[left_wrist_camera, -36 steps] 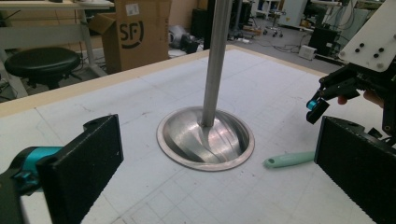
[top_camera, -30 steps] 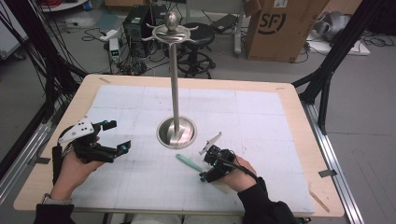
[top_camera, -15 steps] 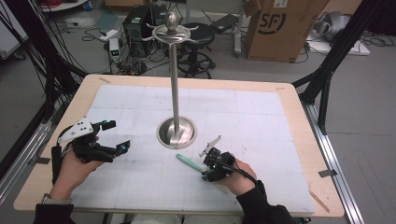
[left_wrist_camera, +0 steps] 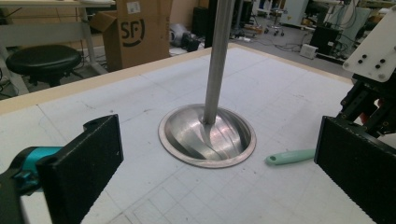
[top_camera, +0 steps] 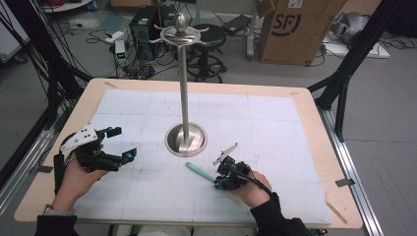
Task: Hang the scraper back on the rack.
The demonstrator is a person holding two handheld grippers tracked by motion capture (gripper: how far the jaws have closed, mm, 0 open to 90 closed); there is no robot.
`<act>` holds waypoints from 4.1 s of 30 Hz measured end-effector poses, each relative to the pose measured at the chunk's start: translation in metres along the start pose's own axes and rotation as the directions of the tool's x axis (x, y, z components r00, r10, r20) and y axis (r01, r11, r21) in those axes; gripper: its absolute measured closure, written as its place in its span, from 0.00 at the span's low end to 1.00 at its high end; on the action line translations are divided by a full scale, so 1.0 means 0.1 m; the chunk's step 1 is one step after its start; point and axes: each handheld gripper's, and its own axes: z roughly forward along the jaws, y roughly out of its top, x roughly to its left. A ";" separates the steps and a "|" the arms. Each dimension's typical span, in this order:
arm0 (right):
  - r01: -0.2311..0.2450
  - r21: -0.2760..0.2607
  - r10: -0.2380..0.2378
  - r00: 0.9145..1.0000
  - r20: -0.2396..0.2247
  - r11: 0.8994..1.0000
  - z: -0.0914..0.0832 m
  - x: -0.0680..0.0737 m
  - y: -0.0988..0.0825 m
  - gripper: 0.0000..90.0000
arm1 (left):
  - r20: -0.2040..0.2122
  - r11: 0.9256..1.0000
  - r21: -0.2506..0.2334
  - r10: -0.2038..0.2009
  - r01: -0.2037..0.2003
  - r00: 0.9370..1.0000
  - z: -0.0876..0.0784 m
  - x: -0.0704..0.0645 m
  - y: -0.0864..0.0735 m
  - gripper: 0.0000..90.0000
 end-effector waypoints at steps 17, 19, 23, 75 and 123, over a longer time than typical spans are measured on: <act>-0.007 -0.226 0.001 1.000 -0.028 0.974 -0.24 -0.21 -0.12 0.90 | -0.004 1.000 -0.007 -0.006 0.006 1.000 -0.01 0.01 0.00 0.02; -0.007 -0.223 0.000 0.999 -0.035 0.975 -0.25 -0.21 -0.12 0.91 | -0.004 1.000 -0.007 -0.005 0.005 1.000 -0.01 0.01 0.00 0.02; -0.023 -0.287 0.011 0.999 -0.041 0.958 -0.32 -0.26 -0.14 0.91 | -0.003 1.000 -0.006 -0.005 0.005 1.000 -0.01 0.01 0.00 0.02; 0.060 -0.873 -0.024 0.998 0.056 0.484 -2.03 -0.50 0.33 0.90 | -0.007 1.000 -0.002 -0.009 0.009 1.000 -0.01 0.02 -0.02 0.02; 0.013 -0.868 -0.044 0.999 -0.010 0.496 -1.68 -0.63 0.60 0.90 | -0.018 1.000 0.012 -0.021 0.022 1.000 -0.06 0.03 -0.08 0.02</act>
